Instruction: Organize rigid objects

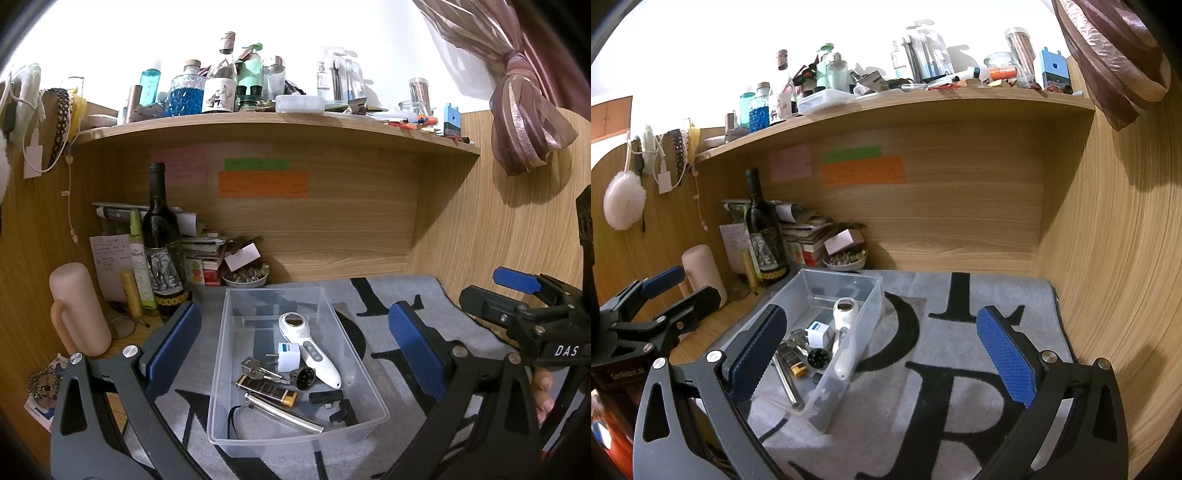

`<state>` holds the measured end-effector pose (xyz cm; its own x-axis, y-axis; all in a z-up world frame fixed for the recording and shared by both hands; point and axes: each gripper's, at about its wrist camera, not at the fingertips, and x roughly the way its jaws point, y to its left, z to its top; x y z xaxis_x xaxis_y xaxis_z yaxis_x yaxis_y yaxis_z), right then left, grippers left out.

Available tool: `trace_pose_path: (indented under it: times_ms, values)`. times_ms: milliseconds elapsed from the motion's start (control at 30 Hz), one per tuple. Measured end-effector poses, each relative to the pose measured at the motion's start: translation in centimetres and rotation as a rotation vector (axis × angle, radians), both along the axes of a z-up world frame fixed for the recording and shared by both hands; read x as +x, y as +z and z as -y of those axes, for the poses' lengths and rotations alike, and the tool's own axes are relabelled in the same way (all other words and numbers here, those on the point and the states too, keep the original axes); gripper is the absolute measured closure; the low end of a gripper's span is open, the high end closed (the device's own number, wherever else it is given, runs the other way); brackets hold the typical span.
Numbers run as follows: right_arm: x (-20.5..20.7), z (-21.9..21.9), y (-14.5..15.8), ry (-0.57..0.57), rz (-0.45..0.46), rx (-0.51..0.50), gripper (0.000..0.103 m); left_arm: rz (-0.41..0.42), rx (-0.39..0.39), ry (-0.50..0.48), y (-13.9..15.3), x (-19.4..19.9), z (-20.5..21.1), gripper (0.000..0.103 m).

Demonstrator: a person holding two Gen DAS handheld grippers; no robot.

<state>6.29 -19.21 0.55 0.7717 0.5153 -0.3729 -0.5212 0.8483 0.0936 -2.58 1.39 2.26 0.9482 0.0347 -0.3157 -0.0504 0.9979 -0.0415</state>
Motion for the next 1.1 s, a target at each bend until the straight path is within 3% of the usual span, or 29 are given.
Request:
trace_pose_path:
  times_ms: [1100]
  values:
    - [0.12, -0.22, 0.00, -0.001, 0.000, 0.002, 0.000, -0.009, -0.002, -0.012, -0.48, 0.56, -0.31, 0.000]
